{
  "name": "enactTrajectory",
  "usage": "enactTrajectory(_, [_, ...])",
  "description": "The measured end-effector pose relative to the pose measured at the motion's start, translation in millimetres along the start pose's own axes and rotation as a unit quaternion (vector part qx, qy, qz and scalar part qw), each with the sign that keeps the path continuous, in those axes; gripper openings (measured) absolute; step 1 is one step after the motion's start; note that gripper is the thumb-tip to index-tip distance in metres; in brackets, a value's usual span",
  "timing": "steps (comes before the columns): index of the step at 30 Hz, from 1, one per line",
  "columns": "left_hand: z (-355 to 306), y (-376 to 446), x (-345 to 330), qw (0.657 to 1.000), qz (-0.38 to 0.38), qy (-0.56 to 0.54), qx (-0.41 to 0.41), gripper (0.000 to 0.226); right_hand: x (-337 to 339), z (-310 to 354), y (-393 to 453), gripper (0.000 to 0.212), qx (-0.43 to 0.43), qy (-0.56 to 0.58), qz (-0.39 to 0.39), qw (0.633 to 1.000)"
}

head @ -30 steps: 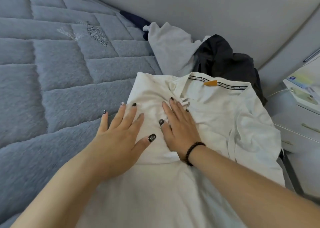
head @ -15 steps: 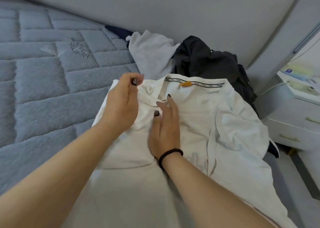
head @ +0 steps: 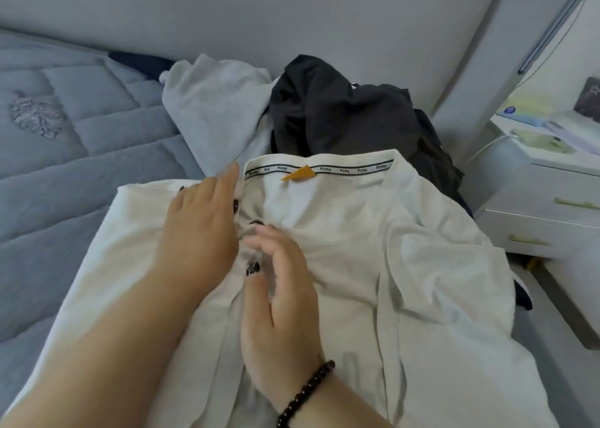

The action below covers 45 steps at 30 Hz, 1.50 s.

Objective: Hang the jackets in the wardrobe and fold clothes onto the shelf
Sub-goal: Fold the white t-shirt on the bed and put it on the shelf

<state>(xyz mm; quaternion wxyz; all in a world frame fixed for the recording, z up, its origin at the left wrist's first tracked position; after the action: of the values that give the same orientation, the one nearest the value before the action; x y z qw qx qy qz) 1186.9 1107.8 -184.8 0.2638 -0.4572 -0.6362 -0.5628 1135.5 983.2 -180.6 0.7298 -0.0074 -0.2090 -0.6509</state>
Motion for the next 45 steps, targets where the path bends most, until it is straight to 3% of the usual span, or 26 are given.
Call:
enactTrajectory(3, [5.7, 2.2, 0.4, 0.999, -0.004, -0.026, 0.032, 0.062, 32.2, 38.6, 25.3, 0.044, 0.153, -0.095, 0.039, 0.983])
enactTrajectory(5, [10.9, 4.1, 1.0, 0.998, -0.036, -0.031, 0.051, 0.05, 73.1, 49.5, 57.3, 0.046, 0.215, -0.204, -0.012, 0.955])
enactTrajectory(7, [14.9, 5.0, 7.4, 0.995, -0.081, -0.03, 0.058, 0.037, 114.1, 43.2, 96.4, 0.048, 0.164, -0.346, -0.066, 0.921])
enactTrajectory(10, [11.7, 4.4, 14.2, 0.993, -0.101, -0.03, 0.054, 0.013, 147.8, 3.2, 124.9, 0.053, -0.016, -0.532, -0.058, 0.845])
enactTrajectory(12, [7.3, 5.9, 14.0, 0.994, -0.078, -0.046, 0.056, 0.002, 152.2, -1.8, 115.6, 0.028, 0.007, -0.512, -0.063, 0.857])
enactTrajectory(15, [0.5, 5.9, 18.6, 0.994, -0.083, -0.058, 0.049, 0.012, 152.1, 15.0, 68.6, 0.009, 0.107, -0.394, -0.114, 0.906])
enactTrajectory(18, [-14.3, 4.3, 26.5, 0.995, -0.092, -0.047, 0.013, 0.015, 136.6, -4.8, 8.4, 0.013, 0.07, -0.344, -0.065, 0.934])
enactTrajectory(21, [-24.9, -0.2, 18.5, 0.995, -0.084, -0.047, -0.037, 0.026, 119.1, -35.0, -29.7, 0.024, 0.011, -0.341, -0.04, 0.939])
enactTrajectory(25, [-24.3, -6.8, 13.6, 0.991, -0.116, -0.036, -0.054, 0.031, 116.5, -51.8, -26.0, 0.007, -0.026, -0.325, -0.048, 0.944])
enactTrajectory(28, [-40.2, -9.8, 21.4, 0.988, -0.122, -0.007, -0.093, 0.024, 118.2, -52.0, -22.5, 0.023, -0.041, -0.305, -0.039, 0.951])
enactTrajectory(32, [-60.7, -37.1, 40.2, 0.984, -0.066, 0.043, -0.16, 0.022, 119.8, -44.8, -23.8, 0.042, -0.025, -0.3, -0.036, 0.953])
enactTrajectory(34, [-62.6, -71.9, 47.8, 0.974, -0.038, 0.053, -0.215, 0.012, 120.6, -44.3, -24.5, 0.038, -0.022, -0.301, -0.035, 0.953])
enactTrajectory(37, [-49.5, -98.9, 52.6, 0.984, -0.016, -0.001, -0.178, 0.014, 117.8, -45.8, -23.1, 0.018, -0.01, -0.328, -0.032, 0.944])
enactTrajectory(40, [-47.9, -91.0, 47.9, 0.989, 0.026, 0.011, -0.148, 0.019, 114.8, -43.4, -23.1, 0.006, -0.044, -0.376, 0.022, 0.925])
enactTrajectory(42, [-53.3, -85.0, 50.8, 0.985, 0.047, 0.06, -0.155, 0.026, 117.2, -28.9, -32.2, 0.013, -0.017, -0.408, 0.07, 0.91])
enactTrajectory(45, [-76.9, -84.2, 59.7, 0.966, 0.119, 0.159, -0.168, 0.014, 138.1, -9.2, -59.5, 0.026, 0.035, -0.461, 0.155, 0.873])
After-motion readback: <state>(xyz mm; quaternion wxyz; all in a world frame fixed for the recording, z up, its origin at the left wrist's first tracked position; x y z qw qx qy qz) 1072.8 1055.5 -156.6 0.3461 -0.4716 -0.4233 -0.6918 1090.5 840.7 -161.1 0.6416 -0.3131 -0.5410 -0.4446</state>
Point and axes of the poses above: each hand's wrist, its own y-axis towards the middle knuckle, its own x-axis out of the back of the hand, z = x × y, the point moved 6 cm from there along y, towards the middle knuckle, and after that the axes turned 12 degrees about -x, right-handed, at the moved point
